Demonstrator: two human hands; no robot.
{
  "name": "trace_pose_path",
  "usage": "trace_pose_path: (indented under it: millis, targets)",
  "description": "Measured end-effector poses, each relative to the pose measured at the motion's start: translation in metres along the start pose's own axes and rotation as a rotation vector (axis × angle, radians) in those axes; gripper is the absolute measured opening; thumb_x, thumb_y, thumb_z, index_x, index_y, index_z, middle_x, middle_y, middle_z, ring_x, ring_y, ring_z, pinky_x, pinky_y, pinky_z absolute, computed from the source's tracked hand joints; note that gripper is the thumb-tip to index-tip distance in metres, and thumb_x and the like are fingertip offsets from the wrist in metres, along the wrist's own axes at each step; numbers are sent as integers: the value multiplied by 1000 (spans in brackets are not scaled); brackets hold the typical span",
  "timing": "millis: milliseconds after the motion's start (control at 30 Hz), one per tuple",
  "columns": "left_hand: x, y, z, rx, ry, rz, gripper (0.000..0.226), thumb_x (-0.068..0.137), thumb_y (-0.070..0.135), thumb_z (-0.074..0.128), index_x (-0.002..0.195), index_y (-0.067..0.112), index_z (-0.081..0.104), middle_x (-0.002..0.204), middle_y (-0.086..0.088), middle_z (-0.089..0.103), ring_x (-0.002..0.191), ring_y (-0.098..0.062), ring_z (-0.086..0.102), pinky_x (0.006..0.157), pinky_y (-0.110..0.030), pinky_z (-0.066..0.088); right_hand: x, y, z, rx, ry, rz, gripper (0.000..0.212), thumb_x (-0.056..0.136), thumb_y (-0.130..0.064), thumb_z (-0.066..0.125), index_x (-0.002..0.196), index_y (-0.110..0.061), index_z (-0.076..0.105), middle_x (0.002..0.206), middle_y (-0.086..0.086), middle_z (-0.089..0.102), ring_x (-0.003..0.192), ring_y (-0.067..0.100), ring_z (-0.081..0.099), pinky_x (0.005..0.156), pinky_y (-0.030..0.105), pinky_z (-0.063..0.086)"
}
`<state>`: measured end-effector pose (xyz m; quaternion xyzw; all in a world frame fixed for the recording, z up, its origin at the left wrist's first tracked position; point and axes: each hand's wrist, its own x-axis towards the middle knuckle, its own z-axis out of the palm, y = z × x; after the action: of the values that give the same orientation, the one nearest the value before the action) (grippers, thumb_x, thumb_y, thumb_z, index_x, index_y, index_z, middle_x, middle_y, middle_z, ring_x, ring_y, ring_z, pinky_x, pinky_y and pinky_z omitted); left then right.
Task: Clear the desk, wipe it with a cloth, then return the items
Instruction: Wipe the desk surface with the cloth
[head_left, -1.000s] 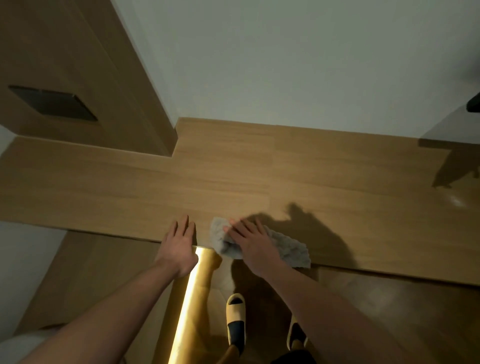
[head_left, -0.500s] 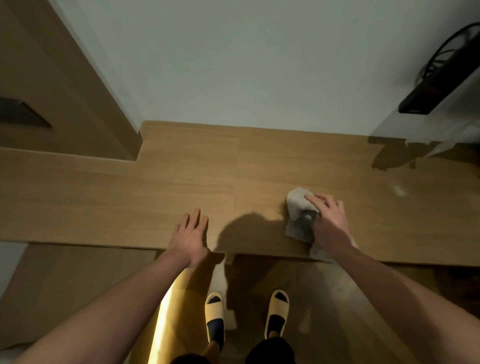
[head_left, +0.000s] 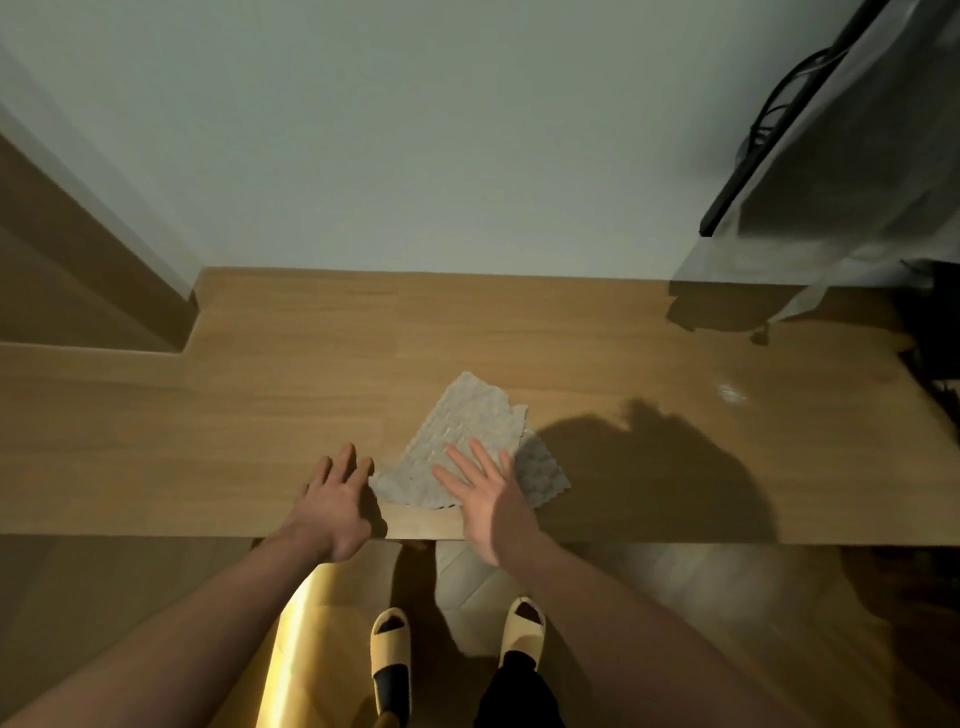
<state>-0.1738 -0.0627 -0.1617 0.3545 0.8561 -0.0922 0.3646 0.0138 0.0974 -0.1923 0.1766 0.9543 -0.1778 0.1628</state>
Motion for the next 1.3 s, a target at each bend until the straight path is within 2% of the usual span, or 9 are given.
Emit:
trace_pose_path:
  millis: [267, 400, 500, 633, 767, 867, 933, 1100, 1300]
  targets:
    - [6, 93, -6, 18, -6, 33, 90, 92, 30, 54, 165, 24, 1, 171, -3, -15, 157, -36, -7, 127, -52, 12, -91, 148, -12, 97, 116, 235, 76, 98, -12, 46, 164, -35, 16, 172, -7, 4, 159, 23, -5, 127, 52, -5]
    - [8, 136, -1, 38, -23, 44, 90, 91, 31, 53, 165, 25, 3, 171, -3, -15, 157, -37, -6, 126, -53, 15, -154, 235, -13, 164, 160, 415, 72, 101, -8, 45, 162, -36, 19, 171, -8, 14, 158, 21, 12, 127, 46, 21]
    - [2, 157, 0, 55, -30, 69, 91, 90, 32, 53, 165, 25, 3, 172, -3, -14, 157, -36, -5, 126, -53, 15, -180, 266, -25, 338, 193, 598, 64, 105, -10, 43, 161, -34, 26, 170, -9, 17, 147, 27, 37, 99, 36, 47]
    - [-6, 169, -4, 76, -18, 98, 88, 92, 35, 52, 165, 26, 3, 172, -3, -14, 158, -34, -6, 127, -51, 12, -175, 243, -46, 343, 367, 634, 52, 107, -36, 40, 158, -26, 37, 168, -9, 22, 144, 22, 41, 95, 38, 51]
    - [-3, 177, -11, 83, 12, 131, 85, 94, 37, 49, 165, 26, 4, 172, -2, -12, 158, -34, -6, 127, -52, 13, -140, 176, -65, 418, 408, 490, 56, 107, -24, 41, 161, -31, 30, 171, -11, 14, 152, 13, 24, 111, 35, 41]
    - [-5, 184, -14, 75, 11, 159, 85, 94, 35, 51, 165, 25, 5, 172, -2, -13, 158, -34, -6, 127, -53, 12, -107, 148, -49, 425, 216, 413, 56, 108, -32, 43, 162, -37, 27, 173, -8, 6, 158, 20, 8, 124, 31, 10]
    - [-5, 188, -14, 81, 16, 175, 86, 93, 33, 52, 165, 25, 5, 172, -2, -13, 158, -34, -7, 127, -54, 12, -94, 140, -33, 328, 30, 432, 57, 108, -48, 35, 162, -42, 19, 172, -9, -7, 158, 26, -11, 128, 46, -2]
    - [-1, 195, -9, 91, 5, 196, 87, 92, 33, 53, 164, 26, 6, 172, -2, -13, 157, -35, -6, 126, -54, 15, -104, 158, -17, 144, -62, 426, 59, 109, -49, 27, 161, -49, -2, 167, -14, -26, 155, 25, -26, 124, 62, -9]
    - [5, 221, -3, 100, -29, 179, 88, 93, 34, 53, 165, 26, 3, 171, -4, -17, 157, -36, -8, 127, -55, 12, -146, 224, -25, 207, 20, 472, 58, 110, -38, 30, 162, -46, 6, 172, -11, -11, 158, 24, -13, 126, 62, 2]
